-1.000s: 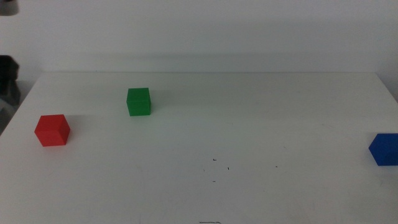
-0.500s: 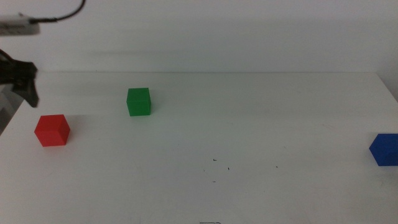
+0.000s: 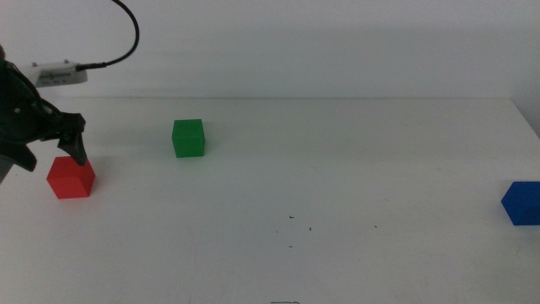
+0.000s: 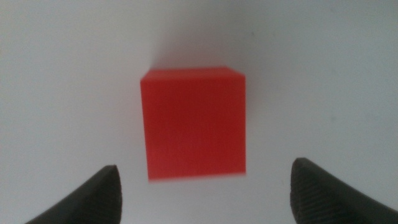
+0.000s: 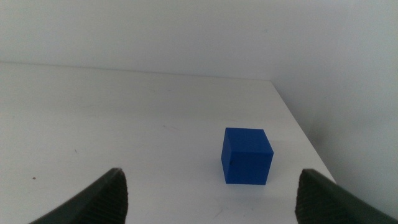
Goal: Stack red cubes first, then green, then blue cubes in a specific spot.
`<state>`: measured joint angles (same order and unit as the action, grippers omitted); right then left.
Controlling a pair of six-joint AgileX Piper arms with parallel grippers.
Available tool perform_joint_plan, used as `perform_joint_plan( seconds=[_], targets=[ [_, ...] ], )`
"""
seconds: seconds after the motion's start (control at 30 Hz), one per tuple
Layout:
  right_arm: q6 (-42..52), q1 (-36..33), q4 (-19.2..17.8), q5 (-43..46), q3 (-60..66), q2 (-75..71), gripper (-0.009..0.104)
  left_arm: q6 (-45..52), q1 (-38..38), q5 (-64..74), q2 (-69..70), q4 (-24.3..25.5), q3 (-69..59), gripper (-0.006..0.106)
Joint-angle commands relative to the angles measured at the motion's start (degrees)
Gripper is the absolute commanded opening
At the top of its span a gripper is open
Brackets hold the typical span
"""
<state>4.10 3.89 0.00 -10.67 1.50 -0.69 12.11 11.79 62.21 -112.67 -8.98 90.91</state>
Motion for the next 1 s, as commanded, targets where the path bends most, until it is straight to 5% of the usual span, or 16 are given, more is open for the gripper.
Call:
perform_joint_plan(
  seconds=[0.0, 0.7, 0.83, 0.97],
  targets=[
    [0.21, 0.39, -0.73, 4.25, -0.54, -0.89, 0.092, 0.21, -0.44, -2.51, 2.01, -0.68, 1.79, 0.091],
    [0.21, 0.39, -0.73, 4.25, -0.54, -0.89, 0.092, 0.21, -0.49, -9.06, -5.52, -2.31, 1.79, 0.09],
    [0.21, 0.39, -0.73, 4.25, -0.54, -0.89, 0.092, 0.21, -0.49, -9.77, -5.52, -2.19, 1.79, 0.081],
    [0.21, 0.39, -0.73, 4.25, -0.54, -0.89, 0.092, -0.22, -0.49, -9.85, -5.52, -2.19, 1.79, 0.059]
  ],
)
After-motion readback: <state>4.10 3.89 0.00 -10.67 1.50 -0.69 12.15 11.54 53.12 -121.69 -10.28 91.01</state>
